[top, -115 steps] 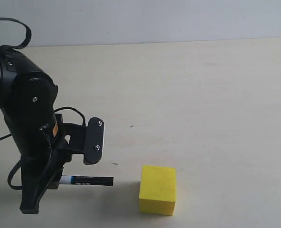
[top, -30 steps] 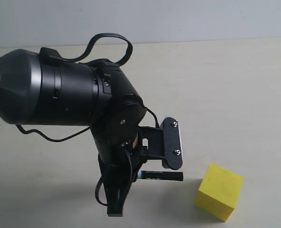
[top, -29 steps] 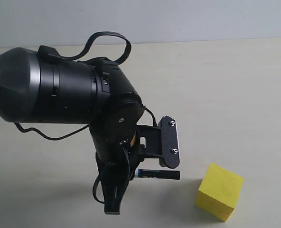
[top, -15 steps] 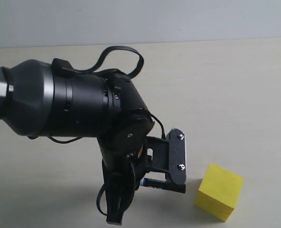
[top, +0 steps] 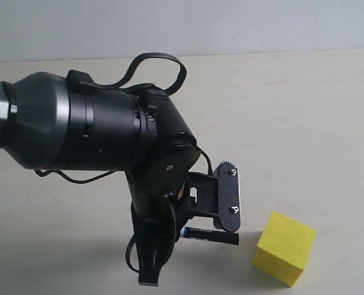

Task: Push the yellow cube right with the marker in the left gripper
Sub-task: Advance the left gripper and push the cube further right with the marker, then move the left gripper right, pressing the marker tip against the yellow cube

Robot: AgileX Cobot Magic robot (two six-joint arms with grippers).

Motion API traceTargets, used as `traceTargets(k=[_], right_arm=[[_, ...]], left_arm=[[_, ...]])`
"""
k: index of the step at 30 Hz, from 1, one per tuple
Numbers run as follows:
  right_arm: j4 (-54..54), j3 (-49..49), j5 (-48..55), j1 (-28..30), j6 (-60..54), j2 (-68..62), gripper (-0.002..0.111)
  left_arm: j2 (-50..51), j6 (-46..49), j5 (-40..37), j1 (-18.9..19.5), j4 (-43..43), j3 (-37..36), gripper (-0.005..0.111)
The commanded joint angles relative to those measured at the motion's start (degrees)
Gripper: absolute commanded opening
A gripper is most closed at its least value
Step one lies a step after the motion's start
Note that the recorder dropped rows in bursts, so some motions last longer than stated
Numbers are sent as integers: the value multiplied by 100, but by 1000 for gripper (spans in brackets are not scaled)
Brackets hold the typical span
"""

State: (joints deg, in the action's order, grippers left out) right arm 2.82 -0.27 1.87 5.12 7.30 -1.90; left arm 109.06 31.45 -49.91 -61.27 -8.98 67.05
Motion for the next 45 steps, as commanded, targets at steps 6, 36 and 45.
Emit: traceTargets(k=[6,36,45], right_arm=[[4,27,-69,30,8,47,0],[4,27,-69,30,8,47,0],[4,27,-69,30,8,47,0]], left_arm=[[-19,503,347,-315,673,42,0],[-19,-61,2,77,344,42,0],[83,248,188,-48,317,42,0]])
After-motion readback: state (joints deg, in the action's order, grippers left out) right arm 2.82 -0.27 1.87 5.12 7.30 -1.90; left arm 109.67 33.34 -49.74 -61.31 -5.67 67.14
